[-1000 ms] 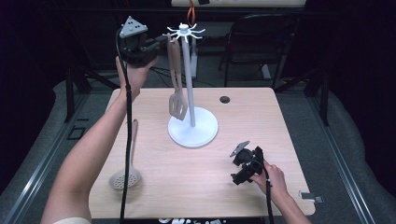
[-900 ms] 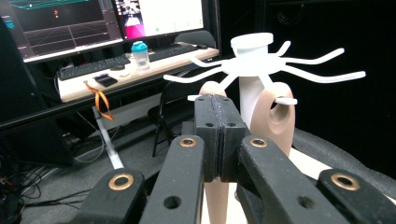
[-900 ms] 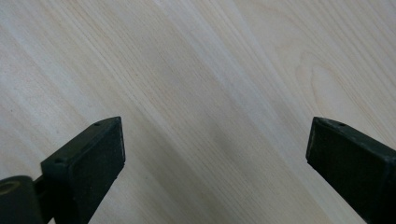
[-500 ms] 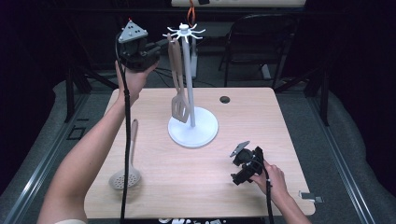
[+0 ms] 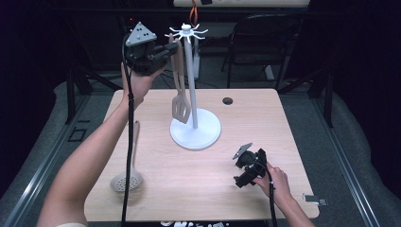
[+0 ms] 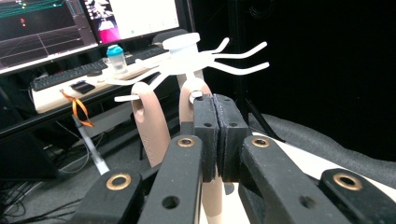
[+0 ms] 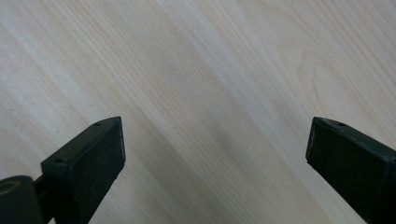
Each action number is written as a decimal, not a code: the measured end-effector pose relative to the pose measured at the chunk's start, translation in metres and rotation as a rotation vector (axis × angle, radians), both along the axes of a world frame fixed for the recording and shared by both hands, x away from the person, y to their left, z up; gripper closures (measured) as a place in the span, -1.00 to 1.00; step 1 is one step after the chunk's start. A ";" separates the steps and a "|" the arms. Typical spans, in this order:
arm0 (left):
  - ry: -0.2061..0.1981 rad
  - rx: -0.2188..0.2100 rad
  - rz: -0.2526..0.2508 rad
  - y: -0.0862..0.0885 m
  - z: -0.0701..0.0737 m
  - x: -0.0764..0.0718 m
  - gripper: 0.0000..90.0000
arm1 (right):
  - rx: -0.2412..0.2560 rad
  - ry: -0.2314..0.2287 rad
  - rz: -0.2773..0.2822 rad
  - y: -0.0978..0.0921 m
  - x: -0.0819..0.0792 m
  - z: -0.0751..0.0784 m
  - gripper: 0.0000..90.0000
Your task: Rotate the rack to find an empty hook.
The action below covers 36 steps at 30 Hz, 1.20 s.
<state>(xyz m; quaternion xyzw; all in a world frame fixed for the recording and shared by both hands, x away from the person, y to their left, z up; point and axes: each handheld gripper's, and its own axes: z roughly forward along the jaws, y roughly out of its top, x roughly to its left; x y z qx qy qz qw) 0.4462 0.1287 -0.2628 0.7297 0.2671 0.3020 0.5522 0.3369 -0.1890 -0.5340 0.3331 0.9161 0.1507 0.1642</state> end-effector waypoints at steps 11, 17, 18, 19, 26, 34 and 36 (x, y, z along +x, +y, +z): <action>0.013 -0.021 0.003 0.003 -0.002 0.004 0.97 | -0.013 0.005 0.002 0.000 0.000 0.000 -0.91; -0.007 -0.016 -0.019 -0.001 0.001 -0.002 0.97 | -0.007 0.004 0.002 0.001 0.000 0.000 -0.91; -0.014 -0.015 -0.008 -0.002 0.002 -0.002 0.96 | -0.007 0.003 0.002 0.001 0.000 0.000 -0.91; -0.014 -0.015 -0.008 -0.002 0.002 -0.002 0.96 | -0.009 0.003 0.002 0.001 0.000 0.000 -0.91; -0.009 -0.037 0.034 0.004 0.004 0.004 0.97 | -0.004 0.001 0.001 0.000 0.000 0.000 -0.90; 0.003 -0.050 0.060 0.009 0.003 0.012 0.97 | -0.006 0.001 0.001 0.000 0.000 0.000 -0.90; 0.010 -0.067 0.067 0.011 0.001 0.015 0.97 | -0.011 0.002 0.002 0.000 0.000 0.000 -0.90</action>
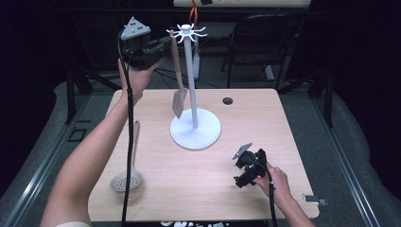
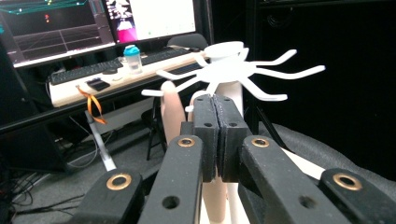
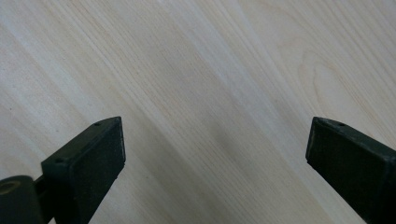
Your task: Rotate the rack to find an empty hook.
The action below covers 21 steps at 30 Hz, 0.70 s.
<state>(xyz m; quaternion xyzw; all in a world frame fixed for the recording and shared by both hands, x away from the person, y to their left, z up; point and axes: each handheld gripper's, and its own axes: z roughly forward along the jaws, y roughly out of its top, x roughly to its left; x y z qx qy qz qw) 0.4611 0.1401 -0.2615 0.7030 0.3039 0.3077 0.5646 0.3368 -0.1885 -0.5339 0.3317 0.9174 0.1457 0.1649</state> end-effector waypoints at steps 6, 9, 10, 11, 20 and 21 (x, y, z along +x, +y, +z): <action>0.005 -0.001 -0.002 0.002 -0.001 0.002 0.97 | -0.008 0.003 0.003 0.000 0.000 0.000 -0.90; 0.006 -0.008 -0.004 0.002 -0.001 0.002 0.96 | 0.006 0.002 0.001 0.000 0.000 0.000 -0.91; 0.010 -0.013 -0.010 0.004 -0.002 0.000 0.94 | 0.000 0.002 0.011 -0.001 0.000 0.002 -0.91; 0.007 -0.018 -0.013 0.005 -0.002 -0.001 0.92 | 0.010 -0.004 0.004 0.000 -0.001 0.001 -0.91; 0.031 -0.011 -0.016 0.012 -0.013 -0.015 0.40 | -0.011 0.002 0.013 0.000 0.000 0.002 -0.91; 0.038 -0.008 -0.009 0.013 -0.015 -0.016 0.33 | -0.010 0.003 0.013 0.001 0.000 0.002 -0.91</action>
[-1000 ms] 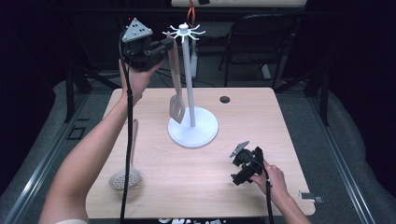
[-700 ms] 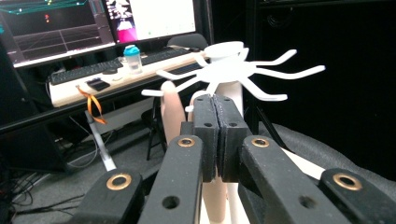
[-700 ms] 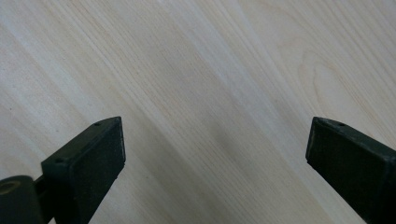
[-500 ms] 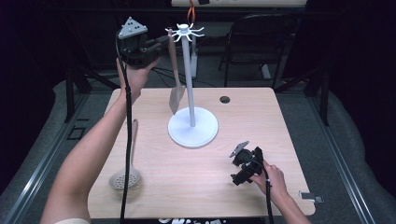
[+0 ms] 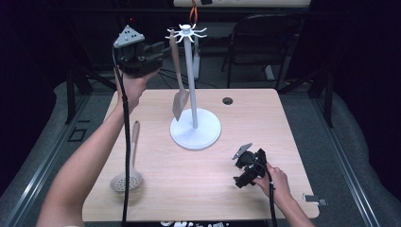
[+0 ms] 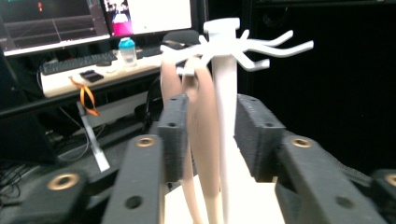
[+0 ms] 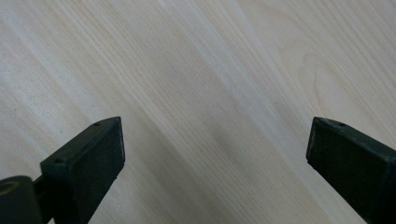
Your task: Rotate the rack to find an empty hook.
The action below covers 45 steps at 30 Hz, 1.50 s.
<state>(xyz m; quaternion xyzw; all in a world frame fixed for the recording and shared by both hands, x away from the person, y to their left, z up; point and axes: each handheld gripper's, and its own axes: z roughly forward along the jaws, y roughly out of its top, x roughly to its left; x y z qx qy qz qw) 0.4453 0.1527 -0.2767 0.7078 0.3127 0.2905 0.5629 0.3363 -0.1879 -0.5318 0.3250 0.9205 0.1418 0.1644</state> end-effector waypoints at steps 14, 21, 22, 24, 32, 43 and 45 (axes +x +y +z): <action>0.070 0.078 0.032 0.021 -0.051 -0.012 -0.43 | 0.006 0.001 -0.002 0.001 0.000 -0.001 -0.91; 0.115 0.091 0.061 0.035 -0.077 -0.018 -0.56 | -0.002 0.001 0.000 0.002 0.000 -0.001 -0.91; 0.122 0.098 0.066 0.037 -0.081 -0.019 -0.58 | -0.001 0.001 0.001 0.002 0.000 -0.001 -0.91; 0.131 0.104 0.068 0.039 -0.086 -0.020 -0.61 | -0.003 -0.002 0.001 0.002 -0.001 -0.001 -0.91; 0.201 0.115 0.098 0.052 -0.123 -0.024 -0.66 | -0.016 -0.003 0.001 0.003 -0.001 -0.001 -0.91; 0.314 0.115 0.193 0.076 -0.183 -0.030 -0.82 | -0.017 0.000 0.003 0.006 -0.001 -0.004 -0.91; 0.326 0.127 0.194 0.078 -0.186 -0.030 -0.85 | -0.013 0.006 0.006 0.006 0.000 -0.004 -0.91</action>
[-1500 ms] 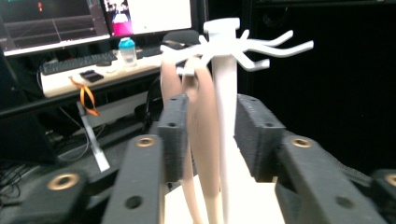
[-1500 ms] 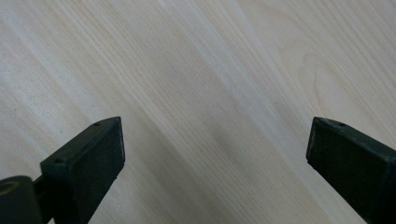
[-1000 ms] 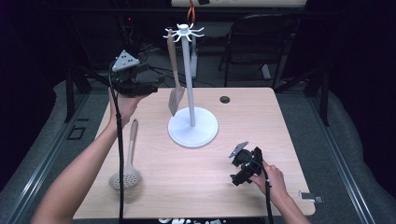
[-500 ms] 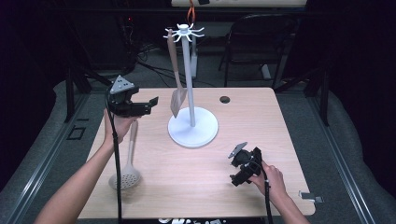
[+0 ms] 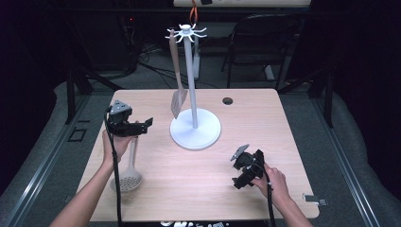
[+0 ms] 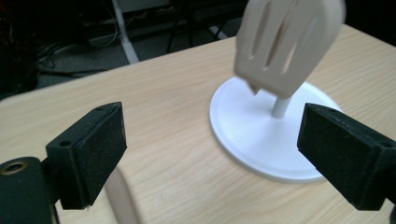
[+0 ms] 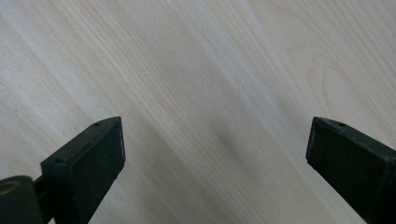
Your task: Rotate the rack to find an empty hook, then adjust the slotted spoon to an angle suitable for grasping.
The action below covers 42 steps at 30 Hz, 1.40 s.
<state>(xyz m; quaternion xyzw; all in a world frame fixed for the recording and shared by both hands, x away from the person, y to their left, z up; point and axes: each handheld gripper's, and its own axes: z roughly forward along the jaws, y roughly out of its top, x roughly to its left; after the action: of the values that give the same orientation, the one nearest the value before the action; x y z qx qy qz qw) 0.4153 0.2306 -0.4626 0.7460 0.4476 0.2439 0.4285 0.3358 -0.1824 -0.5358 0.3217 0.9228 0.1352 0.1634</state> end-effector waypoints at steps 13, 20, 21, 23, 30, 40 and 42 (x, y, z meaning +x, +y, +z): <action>0.099 0.038 0.051 0.015 -0.029 -0.007 -0.98 | -0.008 -0.007 0.002 -0.001 -0.002 0.001 -0.91; 0.116 0.062 0.085 0.020 -0.037 -0.011 -1.00 | -0.009 -0.011 0.005 0.000 -0.002 0.003 -0.90; 0.123 0.067 0.091 0.020 -0.038 -0.011 -1.00 | -0.024 -0.010 0.007 0.000 -0.002 0.003 -0.90; 0.129 0.066 0.091 0.020 -0.040 -0.011 -1.00 | -0.014 -0.009 0.009 0.000 -0.002 0.002 -0.90; 0.142 0.065 0.094 0.020 -0.041 -0.010 -1.00 | -0.009 -0.010 0.004 0.001 -0.001 0.001 -0.90; 0.135 0.083 0.141 0.021 -0.044 -0.014 -1.00 | -0.016 -0.003 0.011 0.002 0.000 0.000 -0.90; 0.139 0.088 0.149 0.023 -0.044 -0.015 -0.99 | -0.021 0.001 0.016 0.002 0.000 0.000 -0.90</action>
<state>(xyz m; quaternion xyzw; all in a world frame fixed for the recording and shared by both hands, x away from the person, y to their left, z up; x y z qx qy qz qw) 0.4005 0.2540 -0.5067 0.7439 0.5192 0.2420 0.3441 0.3359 -0.1801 -0.5354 0.3124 0.9269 0.1266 0.1651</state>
